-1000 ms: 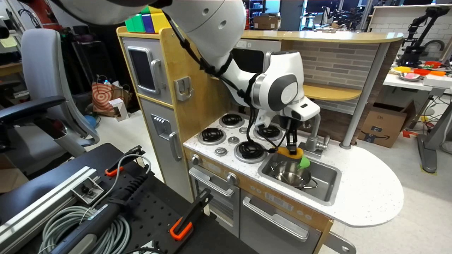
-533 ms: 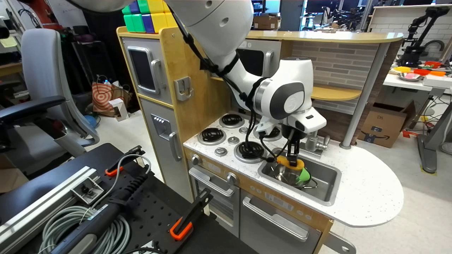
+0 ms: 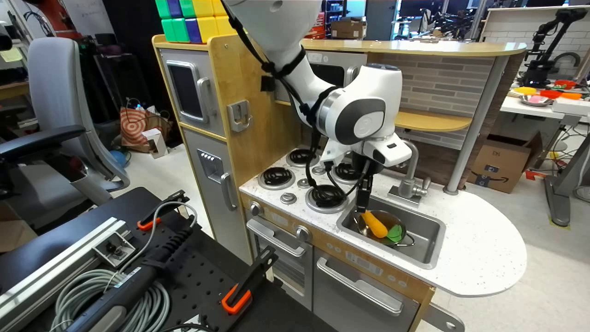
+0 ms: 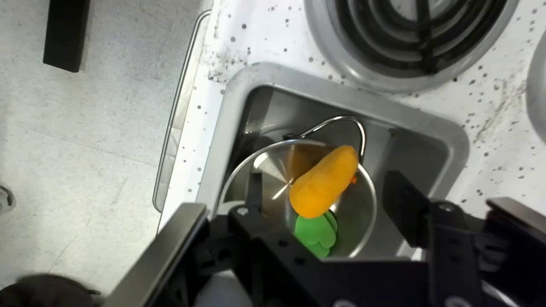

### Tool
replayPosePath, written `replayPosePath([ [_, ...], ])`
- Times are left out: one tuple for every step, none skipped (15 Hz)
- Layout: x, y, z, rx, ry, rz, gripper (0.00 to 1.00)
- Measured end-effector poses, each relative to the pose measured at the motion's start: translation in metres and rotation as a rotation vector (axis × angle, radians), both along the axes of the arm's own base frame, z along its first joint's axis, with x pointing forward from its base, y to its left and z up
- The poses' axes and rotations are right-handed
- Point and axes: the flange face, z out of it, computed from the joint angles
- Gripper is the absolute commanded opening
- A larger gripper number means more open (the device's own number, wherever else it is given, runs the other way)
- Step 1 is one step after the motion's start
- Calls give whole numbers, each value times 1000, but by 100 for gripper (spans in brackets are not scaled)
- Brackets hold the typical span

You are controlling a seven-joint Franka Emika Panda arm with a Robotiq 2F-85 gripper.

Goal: Put the carrot plush toy in the pot

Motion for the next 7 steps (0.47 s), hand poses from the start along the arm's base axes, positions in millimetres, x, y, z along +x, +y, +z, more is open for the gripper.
replayPosePath([
  [-1, 3, 9, 13, -4, 10, 100],
  [-3, 6, 17, 24, -7, 20, 100],
  [-6, 8, 24, 34, -10, 30, 100],
  [-10, 10, 31, 45, -11, 52, 100],
  [-14, 12, 39, 57, -11, 76, 100],
  [-20, 15, 48, 72, -3, 99, 100],
  [-26, 17, 58, 90, 8, 114, 100],
])
